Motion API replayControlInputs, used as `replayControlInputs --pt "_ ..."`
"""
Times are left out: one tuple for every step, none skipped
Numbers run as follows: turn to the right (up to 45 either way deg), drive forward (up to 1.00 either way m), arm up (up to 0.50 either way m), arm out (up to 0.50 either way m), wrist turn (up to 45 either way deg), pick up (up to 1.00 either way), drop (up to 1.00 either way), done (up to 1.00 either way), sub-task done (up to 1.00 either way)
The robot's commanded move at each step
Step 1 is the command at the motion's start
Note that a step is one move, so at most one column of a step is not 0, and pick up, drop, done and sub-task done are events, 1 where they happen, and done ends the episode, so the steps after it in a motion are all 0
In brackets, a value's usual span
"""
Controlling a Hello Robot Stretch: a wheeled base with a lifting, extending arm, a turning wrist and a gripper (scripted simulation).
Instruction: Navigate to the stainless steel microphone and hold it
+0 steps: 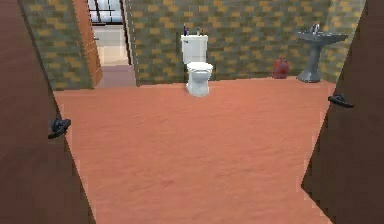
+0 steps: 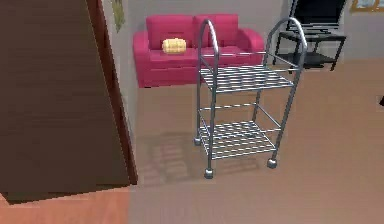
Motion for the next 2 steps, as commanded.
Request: replayControlInputs --pt "-3.0 0.0 0.0 0.0 0.0 0.0 0.0 0.0 0.0" --pt "0.0 1.0 0.0 0.0 0.0 0.0 0.0 0.0 0.0"
